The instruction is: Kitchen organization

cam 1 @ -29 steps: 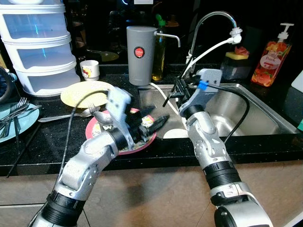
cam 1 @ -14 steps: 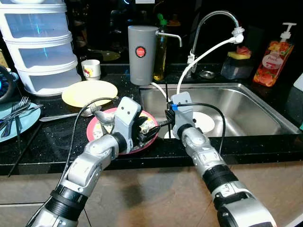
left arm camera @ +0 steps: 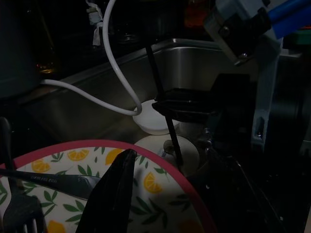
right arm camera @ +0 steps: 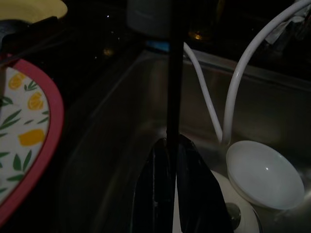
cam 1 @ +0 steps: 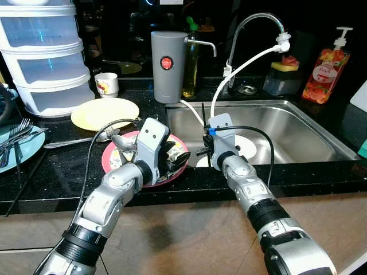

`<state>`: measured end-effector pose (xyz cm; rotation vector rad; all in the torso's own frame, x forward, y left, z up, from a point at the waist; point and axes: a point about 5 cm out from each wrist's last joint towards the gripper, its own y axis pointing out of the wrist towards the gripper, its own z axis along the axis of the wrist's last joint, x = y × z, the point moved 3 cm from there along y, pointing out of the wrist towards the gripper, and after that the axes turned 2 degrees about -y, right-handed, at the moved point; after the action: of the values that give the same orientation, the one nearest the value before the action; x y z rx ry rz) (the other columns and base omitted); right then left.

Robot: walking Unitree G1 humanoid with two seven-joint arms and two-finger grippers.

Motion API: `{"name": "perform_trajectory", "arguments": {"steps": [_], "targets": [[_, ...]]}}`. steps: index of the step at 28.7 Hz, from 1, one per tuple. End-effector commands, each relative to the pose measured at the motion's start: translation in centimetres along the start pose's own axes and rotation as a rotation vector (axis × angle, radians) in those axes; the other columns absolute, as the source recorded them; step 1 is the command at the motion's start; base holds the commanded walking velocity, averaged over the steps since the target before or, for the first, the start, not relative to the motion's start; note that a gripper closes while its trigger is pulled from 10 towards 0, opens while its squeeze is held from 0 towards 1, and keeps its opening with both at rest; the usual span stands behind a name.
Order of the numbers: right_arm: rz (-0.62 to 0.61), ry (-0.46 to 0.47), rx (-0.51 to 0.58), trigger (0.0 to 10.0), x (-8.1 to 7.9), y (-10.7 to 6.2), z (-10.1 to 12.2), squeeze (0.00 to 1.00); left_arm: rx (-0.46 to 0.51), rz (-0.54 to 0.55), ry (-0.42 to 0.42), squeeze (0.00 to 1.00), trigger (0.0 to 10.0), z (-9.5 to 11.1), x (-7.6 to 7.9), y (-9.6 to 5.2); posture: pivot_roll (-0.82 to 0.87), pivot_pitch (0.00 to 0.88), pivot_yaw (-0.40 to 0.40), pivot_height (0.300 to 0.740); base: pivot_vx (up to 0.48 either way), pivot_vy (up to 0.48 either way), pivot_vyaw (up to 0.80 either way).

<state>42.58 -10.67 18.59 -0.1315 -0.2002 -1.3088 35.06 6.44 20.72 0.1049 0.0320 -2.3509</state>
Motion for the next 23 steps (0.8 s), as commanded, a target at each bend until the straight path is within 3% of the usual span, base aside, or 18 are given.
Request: {"name": "perform_trajectory", "arguments": {"steps": [1,4,5,15,17,20,23], "targets": [[0.005,-0.005,-0.026,10.0,-0.2,0.1,-0.4,1.00,-0.012,0.002,0.008,0.00,10.0,0.0,-0.1,0.1,0.04,0.000,-0.022,0.740,0.000,0.000,0.00],[-0.014,-0.011,-0.025,10.0,0.0,0.1,-0.4,1.00,-0.006,0.013,0.010,0.00,10.0,0.1,-0.3,0.1,0.04,0.000,-0.023,0.740,0.000,0.000,0.00],[-0.029,-0.006,-0.026,10.0,0.2,0.1,-0.3,0.01,-0.006,0.016,0.013,0.00,10.0,0.1,-0.4,0.1,0.04,0.000,-0.023,0.740,0.000,0.000,0.00],[-0.074,0.025,0.034,10.0,0.9,0.2,0.8,0.00,-0.024,-0.044,0.038,0.00,10.0,-0.3,0.5,0.1,0.04,0.000,-0.025,0.740,0.000,0.000,0.00],[-0.094,0.036,0.051,10.0,1.3,0.2,1.2,0.00,-0.023,-0.102,0.049,0.00,10.0,-0.2,1.2,-0.1,0.04,0.000,-0.025,0.740,0.000,0.000,0.00],[-0.115,0.047,0.065,10.0,1.8,0.2,1.5,0.00,-0.063,-0.196,0.107,0.00,10.0,-0.3,2.1,-0.8,0.04,0.000,-0.023,0.740,0.000,0.000,0.00],[-0.121,0.050,0.067,10.0,2.0,0.2,1.6,0.00,-0.120,-0.201,0.219,0.00,10.0,-0.4,1.5,-1.5,0.04,0.000,-0.022,0.740,0.000,0.000,0.00]]}}
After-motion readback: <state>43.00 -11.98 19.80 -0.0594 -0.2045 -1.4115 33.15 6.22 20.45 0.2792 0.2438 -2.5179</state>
